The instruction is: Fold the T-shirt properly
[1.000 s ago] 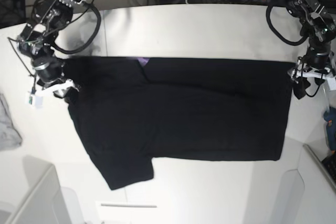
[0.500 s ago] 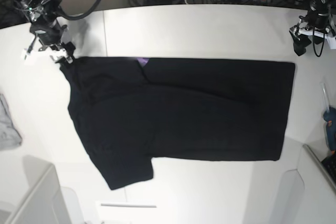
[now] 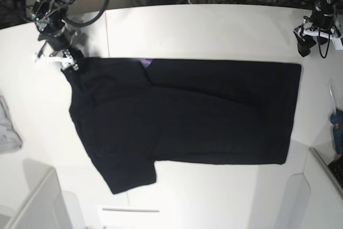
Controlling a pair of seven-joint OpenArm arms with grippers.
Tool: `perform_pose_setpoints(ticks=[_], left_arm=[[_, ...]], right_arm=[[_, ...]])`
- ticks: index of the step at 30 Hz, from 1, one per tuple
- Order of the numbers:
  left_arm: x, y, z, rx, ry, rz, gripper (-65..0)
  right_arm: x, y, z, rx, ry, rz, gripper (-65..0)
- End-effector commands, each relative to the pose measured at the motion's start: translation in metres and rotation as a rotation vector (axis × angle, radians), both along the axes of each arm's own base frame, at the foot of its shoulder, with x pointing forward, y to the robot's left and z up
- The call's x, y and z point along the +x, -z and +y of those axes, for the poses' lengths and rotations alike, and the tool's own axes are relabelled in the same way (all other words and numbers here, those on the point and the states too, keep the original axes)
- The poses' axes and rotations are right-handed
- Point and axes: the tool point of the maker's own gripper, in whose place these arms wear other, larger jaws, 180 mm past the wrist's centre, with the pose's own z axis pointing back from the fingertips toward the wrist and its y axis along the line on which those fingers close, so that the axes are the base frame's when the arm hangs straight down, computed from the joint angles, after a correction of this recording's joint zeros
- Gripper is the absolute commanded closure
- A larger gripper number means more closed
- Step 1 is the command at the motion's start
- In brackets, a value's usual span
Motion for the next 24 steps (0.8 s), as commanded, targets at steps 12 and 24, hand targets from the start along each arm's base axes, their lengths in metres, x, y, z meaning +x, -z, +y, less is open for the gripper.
perform_pose_setpoints(ticks=[12, 24], left_arm=[[0.024, 0.017, 0.008, -0.045, -0.032, -0.015, -53.2], [0.07, 0.04, -0.025, -0.088, 0.073, 0.025, -53.2]], right_arm=[[0.007, 0.001, -0.002, -0.002, 0.001, 0.001, -35.6], [0.009, 0.0, -0.007, -0.02, 0.017, -0.015, -35.6]])
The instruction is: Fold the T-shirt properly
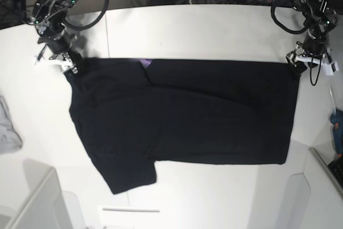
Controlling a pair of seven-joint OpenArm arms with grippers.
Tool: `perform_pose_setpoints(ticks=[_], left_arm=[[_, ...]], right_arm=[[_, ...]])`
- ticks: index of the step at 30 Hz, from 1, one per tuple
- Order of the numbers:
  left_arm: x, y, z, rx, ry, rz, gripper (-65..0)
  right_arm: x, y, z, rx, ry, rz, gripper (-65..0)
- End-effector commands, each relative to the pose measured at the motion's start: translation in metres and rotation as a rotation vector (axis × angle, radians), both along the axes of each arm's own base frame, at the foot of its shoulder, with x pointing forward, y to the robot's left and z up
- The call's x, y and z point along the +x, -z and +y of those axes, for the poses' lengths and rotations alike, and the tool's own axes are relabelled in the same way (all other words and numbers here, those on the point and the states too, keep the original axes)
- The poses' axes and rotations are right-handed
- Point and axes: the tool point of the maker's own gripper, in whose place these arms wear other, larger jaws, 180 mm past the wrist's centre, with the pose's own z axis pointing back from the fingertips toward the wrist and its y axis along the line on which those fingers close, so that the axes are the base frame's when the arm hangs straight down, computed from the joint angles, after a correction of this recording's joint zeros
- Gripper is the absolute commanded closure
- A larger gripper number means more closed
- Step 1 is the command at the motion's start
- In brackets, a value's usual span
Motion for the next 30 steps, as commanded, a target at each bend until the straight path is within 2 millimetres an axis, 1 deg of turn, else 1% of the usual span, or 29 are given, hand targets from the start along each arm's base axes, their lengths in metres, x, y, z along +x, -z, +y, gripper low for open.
perform_pose_setpoints(ticks=[1, 4, 6, 9, 13, 14, 15, 18, 21, 23, 25, 26, 28, 30], left_arm=[[-0.001, 0.006, -0.008, -0.015, 0.028, 0.036, -53.2], [-0.001, 0.011, -0.011, -0.037, 0.025, 0.04, -53.2], [0.004, 0.014, -0.014, -0.05, 0.025, 0.038, -53.2], [0.006, 0.02, -0.017, -0.076, 0.022, 0.045, -53.2], [0.005, 0.023, -0.018, -0.083, 0.02, 0.051, -52.3], [0.005, 0.023, -0.018, -0.083, 0.02, 0.051, -49.7], [0.005, 0.023, -0.018, -0.082, 0.02, 0.051, -45.7], [0.004, 0.024, -0.018, -0.083, 0.02, 0.052, -30.4], [0.004, 0.023, -0.017, -0.082, 0.02, 0.052, -19.1], [0.004, 0.023, -0.017, -0.082, 0.02, 0.052, -14.3], [0.005, 0.023, -0.016, -0.079, 0.02, 0.052, -9.7], [0.005, 0.023, -0.016, -0.079, 0.02, 0.052, -6.7], [0.005, 0.022, -0.015, -0.077, 0.02, 0.052, 0.0], [0.004, 0.023, -0.015, -0.077, 0.02, 0.053, 0.0]], right_arm=[[0.0, -0.001, -0.005, -0.022, 0.002, 0.005, -35.6], [-0.001, -0.001, -0.005, -0.023, 0.004, 0.007, -35.6], [-0.002, 0.001, -0.007, -0.025, 0.004, 0.012, -35.6], [-0.005, 0.012, -0.01, -0.015, 0.002, 0.042, -35.6], [-0.004, 0.019, -0.013, -0.004, 0.002, 0.058, -35.6], [-0.005, 0.021, -0.012, 0.0, 0.003, 0.063, -35.6], [-0.005, 0.021, -0.012, 0.002, 0.003, 0.064, -35.6], [-0.004, 0.021, -0.012, 0.002, 0.003, 0.062, -35.4], [-0.004, 0.021, -0.012, 0.002, 0.003, 0.062, -34.1], [-0.004, 0.021, -0.012, 0.002, 0.003, 0.062, -29.4], [-0.004, 0.021, -0.012, 0.001, 0.002, 0.061, -22.7], [-0.004, 0.02, -0.012, 0.0, 0.0, 0.059, -19.5], [-0.001, 0.019, -0.01, -0.005, -0.021, 0.044, -15.2], [0.004, 0.015, -0.008, -0.014, -0.048, 0.016, -10.7]])
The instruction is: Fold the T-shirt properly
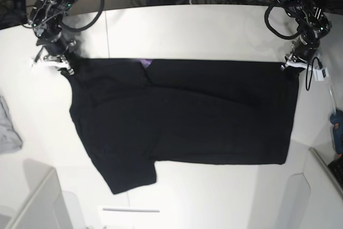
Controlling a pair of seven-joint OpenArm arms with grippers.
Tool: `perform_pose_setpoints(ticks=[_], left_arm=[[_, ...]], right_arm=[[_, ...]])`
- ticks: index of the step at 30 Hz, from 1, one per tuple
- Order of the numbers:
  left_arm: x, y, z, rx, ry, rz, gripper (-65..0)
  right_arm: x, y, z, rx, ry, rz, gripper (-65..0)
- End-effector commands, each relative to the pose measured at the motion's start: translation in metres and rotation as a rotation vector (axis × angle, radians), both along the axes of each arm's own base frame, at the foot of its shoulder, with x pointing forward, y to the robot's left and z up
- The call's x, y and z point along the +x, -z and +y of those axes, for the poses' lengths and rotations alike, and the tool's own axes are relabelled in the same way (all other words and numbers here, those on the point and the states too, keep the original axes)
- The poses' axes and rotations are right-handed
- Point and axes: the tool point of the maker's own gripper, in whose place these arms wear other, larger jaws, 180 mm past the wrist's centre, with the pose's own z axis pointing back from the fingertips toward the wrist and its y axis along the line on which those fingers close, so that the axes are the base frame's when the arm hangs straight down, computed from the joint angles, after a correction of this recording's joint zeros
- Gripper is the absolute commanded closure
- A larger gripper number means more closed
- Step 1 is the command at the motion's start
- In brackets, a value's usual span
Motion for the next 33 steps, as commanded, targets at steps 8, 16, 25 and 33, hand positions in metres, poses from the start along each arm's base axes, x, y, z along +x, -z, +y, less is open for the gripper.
perform_pose_setpoints(ticks=[8, 16, 25, 33], left_arm=[[-0.017, 0.011, 0.009, 0.032, 0.0, 0.115, 0.0], [-0.032, 0.013, 0.012, 0.066, 0.035, 0.153, 0.0], [-0.059, -0.007, 0.012, 0.162, 0.071, 0.165, 0.0], [-0.083, 0.001, 0.01, 0.161, 0.079, 0.215, 0.0]], right_arm=[[0.0, -0.002, -0.009, -0.028, -0.024, 0.02, 0.0], [-0.004, -0.012, -0.018, -0.07, -0.034, 0.012, 0.0], [-0.018, -0.025, -0.024, -0.124, -0.048, 0.006, 0.0], [-0.033, -0.018, -0.024, -0.124, -0.053, 0.039, 0.0]])
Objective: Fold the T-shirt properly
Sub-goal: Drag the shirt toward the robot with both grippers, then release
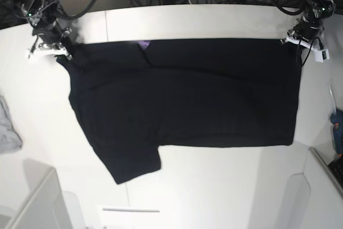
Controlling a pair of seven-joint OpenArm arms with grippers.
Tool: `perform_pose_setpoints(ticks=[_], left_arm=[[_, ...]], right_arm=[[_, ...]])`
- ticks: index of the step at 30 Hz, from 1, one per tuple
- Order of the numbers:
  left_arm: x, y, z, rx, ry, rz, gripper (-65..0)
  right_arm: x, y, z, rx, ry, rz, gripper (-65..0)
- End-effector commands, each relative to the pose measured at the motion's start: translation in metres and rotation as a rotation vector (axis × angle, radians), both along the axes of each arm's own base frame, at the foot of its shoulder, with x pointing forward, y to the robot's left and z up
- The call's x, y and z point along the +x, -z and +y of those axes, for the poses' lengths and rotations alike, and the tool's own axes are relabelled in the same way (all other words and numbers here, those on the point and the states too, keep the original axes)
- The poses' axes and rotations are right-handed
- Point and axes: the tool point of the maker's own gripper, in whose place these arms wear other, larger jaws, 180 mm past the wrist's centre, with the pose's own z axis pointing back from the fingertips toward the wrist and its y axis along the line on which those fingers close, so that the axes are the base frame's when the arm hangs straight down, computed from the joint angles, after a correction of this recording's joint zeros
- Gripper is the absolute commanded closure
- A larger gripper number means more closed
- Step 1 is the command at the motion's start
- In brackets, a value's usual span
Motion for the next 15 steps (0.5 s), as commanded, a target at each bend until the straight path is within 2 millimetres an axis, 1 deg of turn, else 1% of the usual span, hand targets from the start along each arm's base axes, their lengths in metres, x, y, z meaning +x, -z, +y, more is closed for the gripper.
perform_pose_setpoints(ticks=[1, 3, 7, 9, 15], left_arm=[[-0.014, 0.004, 0.006, 0.028, 0.008, 0.066, 0.0], [-0.02, 0.003, 0.006, 0.039, 0.014, 0.076, 0.0], [-0.023, -0.002, 0.005, 0.054, 0.023, 0.076, 0.0], [-0.026, 0.001, 0.001, 0.043, 0.02, 0.079, 0.0], [-0.042, 0.0, -0.005, 0.051, 0.028, 0.103, 0.0]], right_arm=[[0.005, -0.011, -0.009, -0.03, 0.003, -0.037, 0.0], [0.002, -0.014, -0.01, -0.045, 0.001, -0.039, 0.0], [-0.003, -0.026, -0.01, -0.079, -0.013, -0.054, 0.0], [-0.007, -0.03, -0.011, -0.092, -0.018, -0.055, 0.0], [-0.022, -0.028, -0.014, -0.105, -0.017, -0.029, 0.0]])
